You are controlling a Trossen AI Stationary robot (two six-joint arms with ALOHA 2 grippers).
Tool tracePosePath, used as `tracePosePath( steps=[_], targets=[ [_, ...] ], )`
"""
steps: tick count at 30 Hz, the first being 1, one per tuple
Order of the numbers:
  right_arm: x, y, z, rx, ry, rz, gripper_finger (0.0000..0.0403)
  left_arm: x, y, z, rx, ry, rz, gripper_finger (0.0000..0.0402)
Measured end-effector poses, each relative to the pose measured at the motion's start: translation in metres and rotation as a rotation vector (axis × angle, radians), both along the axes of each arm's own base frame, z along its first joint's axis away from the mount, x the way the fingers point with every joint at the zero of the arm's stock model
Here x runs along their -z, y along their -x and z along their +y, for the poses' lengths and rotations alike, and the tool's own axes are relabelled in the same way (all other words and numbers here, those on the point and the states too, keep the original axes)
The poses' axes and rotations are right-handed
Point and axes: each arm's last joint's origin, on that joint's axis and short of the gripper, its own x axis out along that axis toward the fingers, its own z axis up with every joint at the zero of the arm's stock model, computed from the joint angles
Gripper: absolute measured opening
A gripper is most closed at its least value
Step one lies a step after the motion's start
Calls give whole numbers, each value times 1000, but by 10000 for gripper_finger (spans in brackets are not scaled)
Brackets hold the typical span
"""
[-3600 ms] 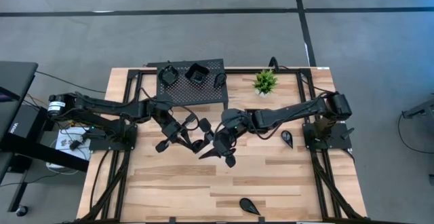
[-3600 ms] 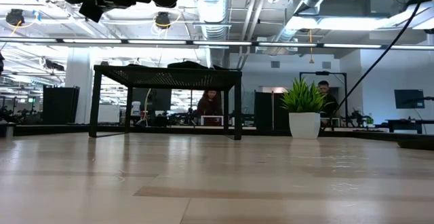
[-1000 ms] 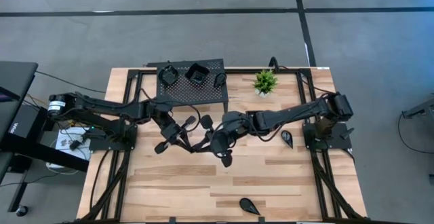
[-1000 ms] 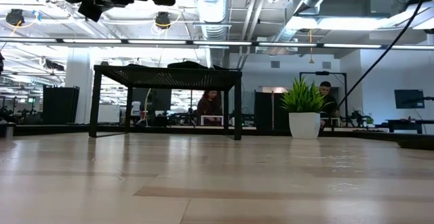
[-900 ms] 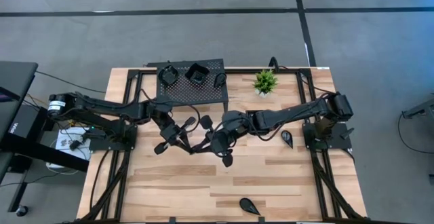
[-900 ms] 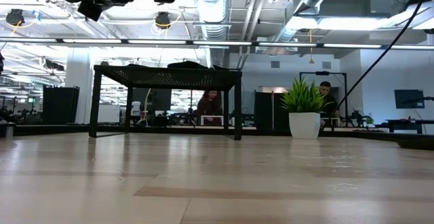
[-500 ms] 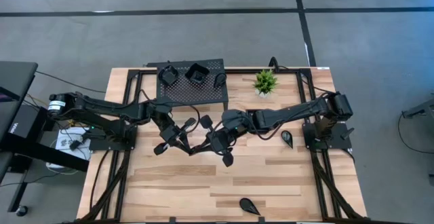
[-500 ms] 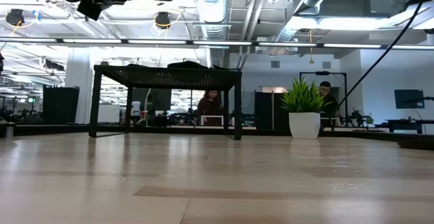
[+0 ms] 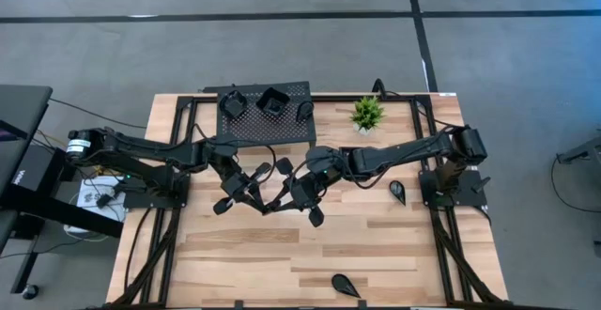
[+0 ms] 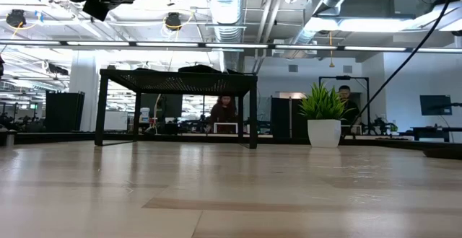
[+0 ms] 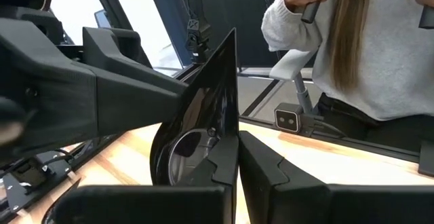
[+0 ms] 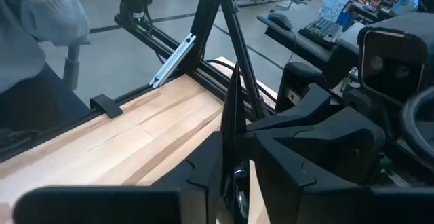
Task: Pick & Place Mini shaped plates
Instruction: Stack the black drop shaped plate on the top of the black drop shaped plates on the shelf
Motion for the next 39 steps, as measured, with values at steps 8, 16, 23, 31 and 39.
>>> tracePosePath(
  steps=[8, 16, 23, 31, 39],
  targets=[
    [0, 0, 0, -16, -20, 9, 80, -2, 0, 0, 2, -9, -33, 10],
    [-2, 0, 1, -20, -21, -15, 71, -3, -1, 0, 6, -33, -70, 10],
    [-2, 0, 1, -22, -17, -17, 46, -4, -2, 1, -19, -43, -87, 10],
    [-2, 0, 0, -29, -21, -16, 4, -4, -2, 1, -22, -43, -86, 10],
    [-2, 0, -1, -25, -19, -14, 9, -4, -2, 1, -26, -41, -84, 10]
  ],
)
